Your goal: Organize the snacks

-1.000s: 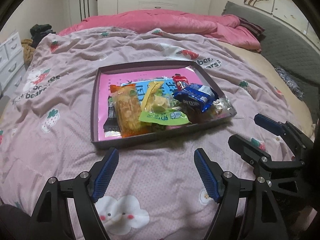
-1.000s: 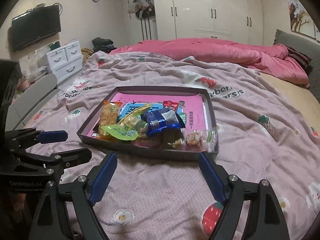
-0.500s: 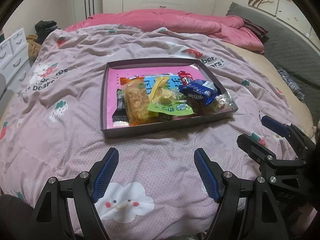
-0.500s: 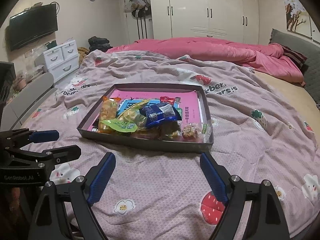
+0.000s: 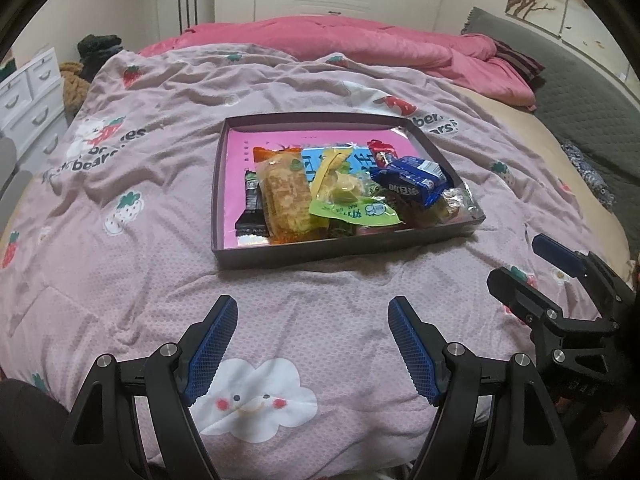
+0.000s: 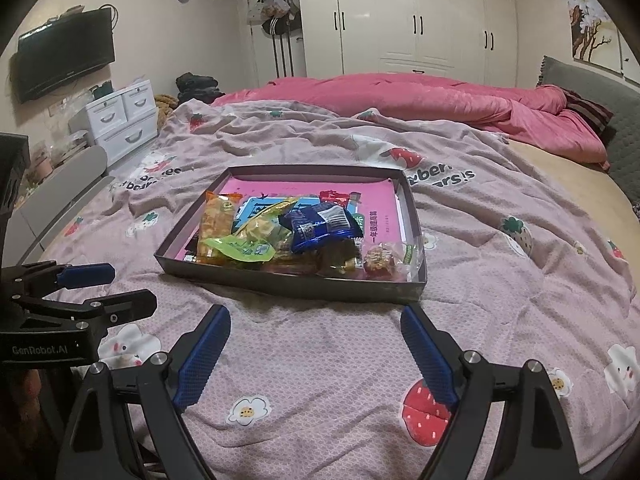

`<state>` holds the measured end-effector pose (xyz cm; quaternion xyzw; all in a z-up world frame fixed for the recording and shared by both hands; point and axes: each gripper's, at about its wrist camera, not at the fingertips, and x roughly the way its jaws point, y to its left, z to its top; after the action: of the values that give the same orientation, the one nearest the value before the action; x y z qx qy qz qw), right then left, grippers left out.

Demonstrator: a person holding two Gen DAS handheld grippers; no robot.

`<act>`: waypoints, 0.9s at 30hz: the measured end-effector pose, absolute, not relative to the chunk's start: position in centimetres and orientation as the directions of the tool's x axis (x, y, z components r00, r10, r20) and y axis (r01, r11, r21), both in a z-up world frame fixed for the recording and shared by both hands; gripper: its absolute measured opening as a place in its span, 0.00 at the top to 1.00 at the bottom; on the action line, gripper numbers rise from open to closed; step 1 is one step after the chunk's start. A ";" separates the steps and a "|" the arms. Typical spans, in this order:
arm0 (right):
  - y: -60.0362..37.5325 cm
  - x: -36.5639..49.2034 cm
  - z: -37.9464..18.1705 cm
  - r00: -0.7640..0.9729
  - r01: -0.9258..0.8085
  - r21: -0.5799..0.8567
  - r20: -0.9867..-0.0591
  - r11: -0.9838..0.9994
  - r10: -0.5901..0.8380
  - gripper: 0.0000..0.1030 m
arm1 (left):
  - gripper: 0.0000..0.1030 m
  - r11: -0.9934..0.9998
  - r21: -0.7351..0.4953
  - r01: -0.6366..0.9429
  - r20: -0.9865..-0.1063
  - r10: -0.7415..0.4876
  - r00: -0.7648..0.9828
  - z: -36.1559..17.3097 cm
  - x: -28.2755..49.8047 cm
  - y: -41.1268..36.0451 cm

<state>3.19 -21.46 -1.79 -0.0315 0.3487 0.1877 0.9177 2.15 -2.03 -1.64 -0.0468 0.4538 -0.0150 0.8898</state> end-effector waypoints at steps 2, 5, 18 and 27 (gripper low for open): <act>-21.4 3.2 -1.8 0.687 -0.367 0.074 -0.651 0.927 0.324 0.16 | 0.23 0.995 -0.097 -0.017 -0.806 -0.069 0.587 -1.7 2.2 -2.0; -21.5 3.2 -1.7 0.687 -0.367 0.076 -0.649 0.927 0.326 0.16 | 0.23 0.995 -0.094 -0.018 -0.807 -0.066 0.587 -1.7 2.2 -2.0; -21.4 3.1 -1.7 0.685 -0.372 0.074 -0.651 0.925 0.328 0.15 | 0.23 0.996 -0.085 -0.022 -0.807 -0.056 0.588 -1.7 2.2 -1.9; -21.4 3.1 -1.7 0.688 -0.371 0.071 -0.649 0.926 0.325 0.15 | 0.23 0.996 -0.085 -0.022 -0.804 -0.055 0.592 -1.6 2.1 -1.9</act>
<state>3.13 -21.39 -1.67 -0.0332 0.3466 0.1897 0.9180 2.15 -1.94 -1.56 -0.0428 0.4517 -0.0092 0.8911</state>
